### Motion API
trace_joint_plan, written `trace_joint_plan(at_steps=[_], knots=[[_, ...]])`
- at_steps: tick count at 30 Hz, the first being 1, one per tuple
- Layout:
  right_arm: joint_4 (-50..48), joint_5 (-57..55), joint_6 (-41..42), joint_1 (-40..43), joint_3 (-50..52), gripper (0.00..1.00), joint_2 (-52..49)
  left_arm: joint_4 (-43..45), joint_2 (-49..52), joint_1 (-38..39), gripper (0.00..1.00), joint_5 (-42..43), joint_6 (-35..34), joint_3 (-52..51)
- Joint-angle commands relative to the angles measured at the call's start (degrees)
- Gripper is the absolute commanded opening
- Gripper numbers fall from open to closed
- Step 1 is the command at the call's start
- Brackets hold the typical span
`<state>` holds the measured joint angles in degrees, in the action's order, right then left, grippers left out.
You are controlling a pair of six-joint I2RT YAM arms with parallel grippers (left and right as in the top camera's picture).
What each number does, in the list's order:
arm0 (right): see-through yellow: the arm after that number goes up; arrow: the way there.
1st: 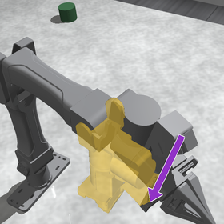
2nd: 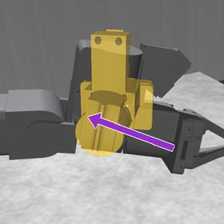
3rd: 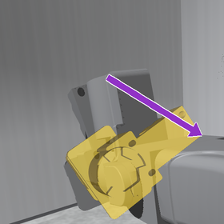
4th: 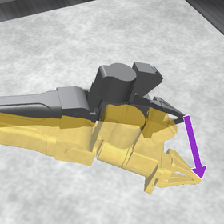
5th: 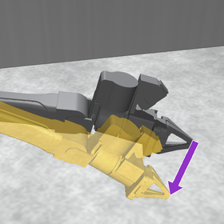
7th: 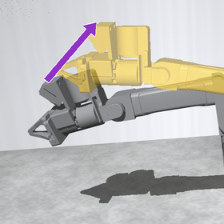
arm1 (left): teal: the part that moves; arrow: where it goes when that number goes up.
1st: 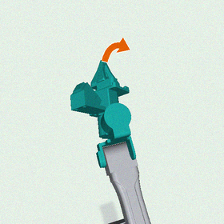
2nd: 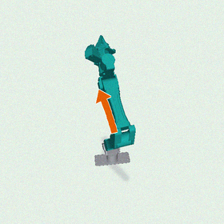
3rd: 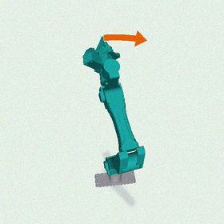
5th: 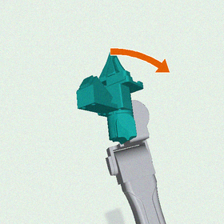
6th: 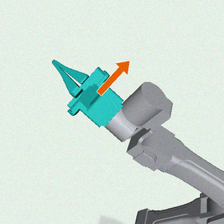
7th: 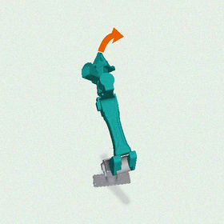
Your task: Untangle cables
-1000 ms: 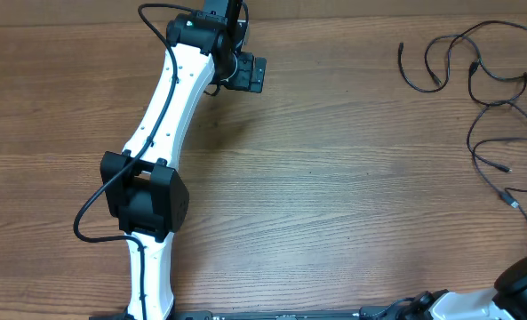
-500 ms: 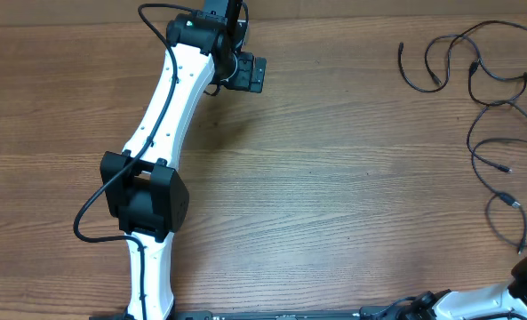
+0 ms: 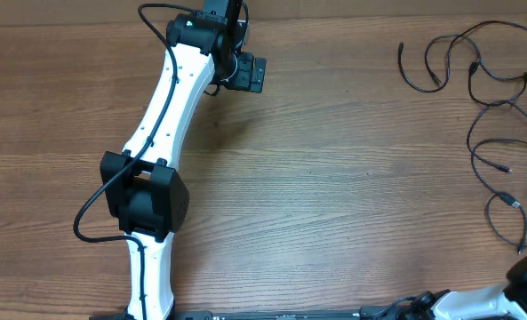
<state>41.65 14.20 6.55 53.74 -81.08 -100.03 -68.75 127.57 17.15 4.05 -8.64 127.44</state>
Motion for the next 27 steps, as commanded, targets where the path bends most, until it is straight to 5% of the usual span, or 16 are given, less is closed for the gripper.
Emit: trace_joint_plan(at_steps=[1,20,27], knots=[[-0.3,3.9,-3.1,-4.0,0.0,1.0,7.0,0.0,0.3,0.1,1.0,0.0,-0.2,0.2],[3.7,0.1,-2.1,-44.5,0.0,1.0,11.4,0.0,0.3,0.1,1.0,0.0,-0.2,0.2],[3.7,-1.3,-2.1,-52.6,0.0,1.0,11.4,0.0,0.3,0.1,1.0,0.0,-0.2,0.2]])
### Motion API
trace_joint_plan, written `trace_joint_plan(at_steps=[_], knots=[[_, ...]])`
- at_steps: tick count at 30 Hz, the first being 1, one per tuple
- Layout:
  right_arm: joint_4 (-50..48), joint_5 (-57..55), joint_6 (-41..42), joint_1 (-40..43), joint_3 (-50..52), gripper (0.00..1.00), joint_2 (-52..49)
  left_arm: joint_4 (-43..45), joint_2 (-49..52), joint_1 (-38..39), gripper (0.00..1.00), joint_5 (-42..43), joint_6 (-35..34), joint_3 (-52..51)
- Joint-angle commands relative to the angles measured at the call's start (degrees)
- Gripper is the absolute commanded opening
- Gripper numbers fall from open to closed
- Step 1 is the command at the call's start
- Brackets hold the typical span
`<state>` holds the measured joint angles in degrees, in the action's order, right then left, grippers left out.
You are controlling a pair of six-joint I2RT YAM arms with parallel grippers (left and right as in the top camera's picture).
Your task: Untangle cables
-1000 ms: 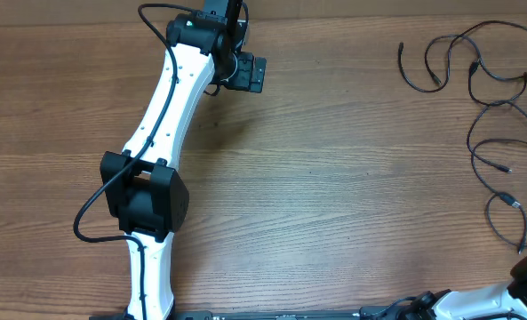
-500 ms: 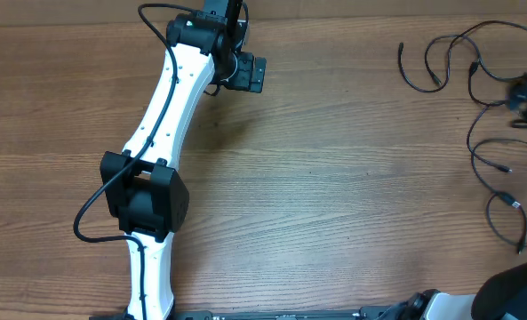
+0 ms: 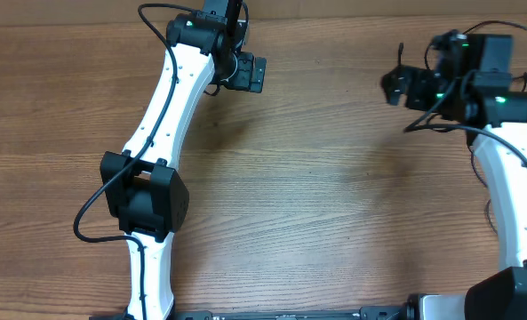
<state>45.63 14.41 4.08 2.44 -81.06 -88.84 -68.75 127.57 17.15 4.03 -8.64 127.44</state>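
Note:
The overhead view shows thin black cables [image 3: 521,26] tangled at the table's far right, mostly covered by my right arm. One cable end [image 3: 401,50] pokes out just above the right gripper [image 3: 393,85], which sits at the left edge of the tangle; its jaws are too dark to read. My left gripper [image 3: 256,75] hangs near the top centre-left, far from the cables, with nothing visible in it.
The left arm [image 3: 161,133] stretches diagonally from the front edge to the back of the wooden table [image 3: 334,196]. Its own black lead [image 3: 90,213] loops beside the elbow. The right arm [image 3: 512,187] runs along the right edge.
The right arm, earlier only a corner at the bottom right, now reaches up over the cable tangle with its gripper at the tangle's left side. The left arm has not moved.

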Motion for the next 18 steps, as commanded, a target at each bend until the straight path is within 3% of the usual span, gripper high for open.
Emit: trace_joint_plan(at_steps=[1,18], knots=[[-0.3,-1.5,0.4,-1.8,0.0,1.0,0.2,0.0,0.3,0.1,1.0,0.0,-0.2,0.2],[0.0,-1.5,0.4,-2.3,0.0,1.0,0.2,0.0,0.3,0.1,1.0,0.0,-0.2,0.2]])
